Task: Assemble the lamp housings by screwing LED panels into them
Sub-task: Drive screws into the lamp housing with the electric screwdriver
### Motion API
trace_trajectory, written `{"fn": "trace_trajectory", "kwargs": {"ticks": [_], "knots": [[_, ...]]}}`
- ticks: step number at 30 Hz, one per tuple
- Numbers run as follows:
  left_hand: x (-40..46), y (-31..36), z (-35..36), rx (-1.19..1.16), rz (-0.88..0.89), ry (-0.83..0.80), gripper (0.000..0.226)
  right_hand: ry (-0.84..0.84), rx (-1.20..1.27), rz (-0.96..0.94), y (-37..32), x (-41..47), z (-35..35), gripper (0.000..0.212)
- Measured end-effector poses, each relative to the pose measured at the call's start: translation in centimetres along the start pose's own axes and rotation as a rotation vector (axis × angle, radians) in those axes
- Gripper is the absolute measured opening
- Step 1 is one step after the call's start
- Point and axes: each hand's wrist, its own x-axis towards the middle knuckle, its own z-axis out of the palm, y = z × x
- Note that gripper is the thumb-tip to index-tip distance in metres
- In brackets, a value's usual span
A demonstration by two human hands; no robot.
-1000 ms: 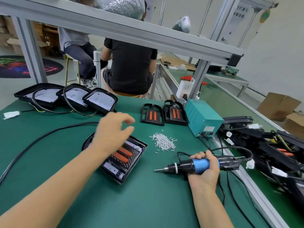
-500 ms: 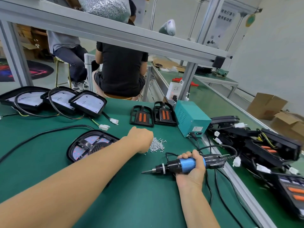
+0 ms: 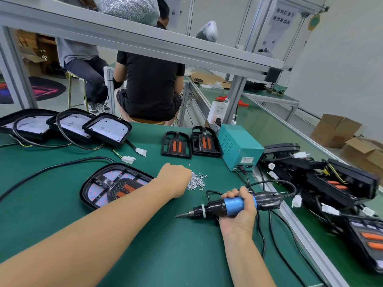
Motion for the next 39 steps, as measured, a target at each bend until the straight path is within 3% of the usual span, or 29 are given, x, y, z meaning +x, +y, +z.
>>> {"fn": "trace_trajectory", "kwargs": {"ticks": [5, 11, 18, 20, 22, 26, 30, 33, 39], "knots": [[-0.6, 0.3, -0.5, -0.116, -0.003, 0.075, 0.021, 0.001, -0.017, -0.002, -0.1, 0.0, 0.0, 0.025], [-4.4, -1.0, -1.9, -0.74, -0.027, 0.347, 0.011, 0.016, -0.022, 0.01, -0.1, 0.0, -0.4, 0.012], [-13.6, -7.9, 0.5, -1.44, -0.237, 0.569, 0.018, 0.026, 0.001, -0.016, -0.1, -0.4, -0.3, 0.012], [-15.8, -9.8, 1.5, -1.536, -0.33, 0.651, 0.013, 0.024, 0.014, -0.017, -0.4, -0.9, 0.4, 0.02], [-17.4, -11.2, 2.4, -1.599, -0.407, 0.689, 0.013, 0.019, 0.037, -0.035, -0.8, -1.4, 1.3, 0.045], [-18.6, -11.9, 3.6, -1.684, -0.465, 0.672, 0.015, -0.042, 0.126, -0.086, -1.6, -3.2, 4.2, 0.054], [-18.1, -10.4, 3.4, -1.784, -0.385, 0.62, 0.013, -0.188, 0.125, -0.115, -0.9, -5.8, 7.5, 0.042], [-17.8, -9.0, 3.2, -1.841, -0.309, 0.541, 0.013, -0.266, 0.074, -0.142, 0.2, -7.4, 9.3, 0.012], [-18.0, -8.2, 3.3, -1.869, -0.255, 0.501, 0.016, -0.389, 0.028, -0.133, 1.6, -9.8, 12.1, 0.012]]}}
